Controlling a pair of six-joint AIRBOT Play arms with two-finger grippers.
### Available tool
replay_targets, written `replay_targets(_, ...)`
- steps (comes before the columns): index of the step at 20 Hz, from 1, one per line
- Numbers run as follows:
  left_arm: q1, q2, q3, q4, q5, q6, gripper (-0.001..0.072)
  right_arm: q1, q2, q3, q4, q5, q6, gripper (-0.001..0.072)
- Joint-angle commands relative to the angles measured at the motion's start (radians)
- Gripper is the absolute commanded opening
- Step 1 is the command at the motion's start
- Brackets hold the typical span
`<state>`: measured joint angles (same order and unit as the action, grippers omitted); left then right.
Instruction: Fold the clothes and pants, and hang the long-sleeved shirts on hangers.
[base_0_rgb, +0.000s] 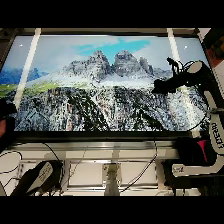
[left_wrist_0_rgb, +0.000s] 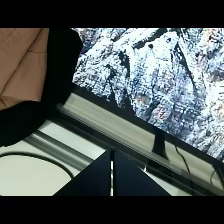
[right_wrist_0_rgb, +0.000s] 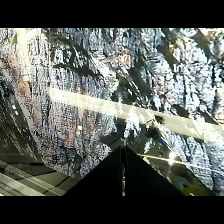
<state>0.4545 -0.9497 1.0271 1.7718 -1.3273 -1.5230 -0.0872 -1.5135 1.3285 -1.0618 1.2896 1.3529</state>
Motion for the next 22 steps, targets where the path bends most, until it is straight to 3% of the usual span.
replay_targets(1, 0.000, -0.001, -0.001, 0.000, 0.006, 0.000, 0.0006, 0.000, 0.000, 0.000, 0.000, 0.000, 0.000, 0.0015)
replay_targets(6, 0.000, -0.049, -0.004, 0.134, 0.016, 0.019, 0.0006, 0.000, 0.000, 0.000, 0.000, 0.000, 0.000, 0.0016)
replay_targets(14, 0.000, -0.203, -0.004, 0.237, 0.195, 0.020, 0.0026, 0.000, 0.000, 0.000, 0.000, 0.000, 0.000, 0.0016)
replay_targets(15, 0.000, -0.219, -0.004, 0.274, 0.227, 0.020, 0.0149, 0.000, 0.000, 0.000, 0.000, 0.000, 0.000, 0.0016)
replay_targets(16, 0.000, -0.236, -0.004, 0.317, 0.262, 0.020, 0.0416, 0.000, 0.000, 0.000, 0.000, 0.000, 0.000, 0.0015)
replay_targets(17, 0.001, -0.252, -0.004, 0.356, 0.291, 0.020, 0.0618, 0.000, 0.000, 0.000, 0.000, 0.000, 0.000, 0.0015)
replay_targets(18, 0.005, -0.269, -0.004, 0.389, 0.320, 0.020, 0.0663, 0.000, 0.000, 0.000, 0.001, 0.000, 0.000, 0.0016)
replay_targets(22, 0.056, -0.344, -0.004, 0.454, 0.385, 0.019, 0.0662, 0.000, 0.000, 0.000, 0.048, 0.000, 0.001, 0.0015)
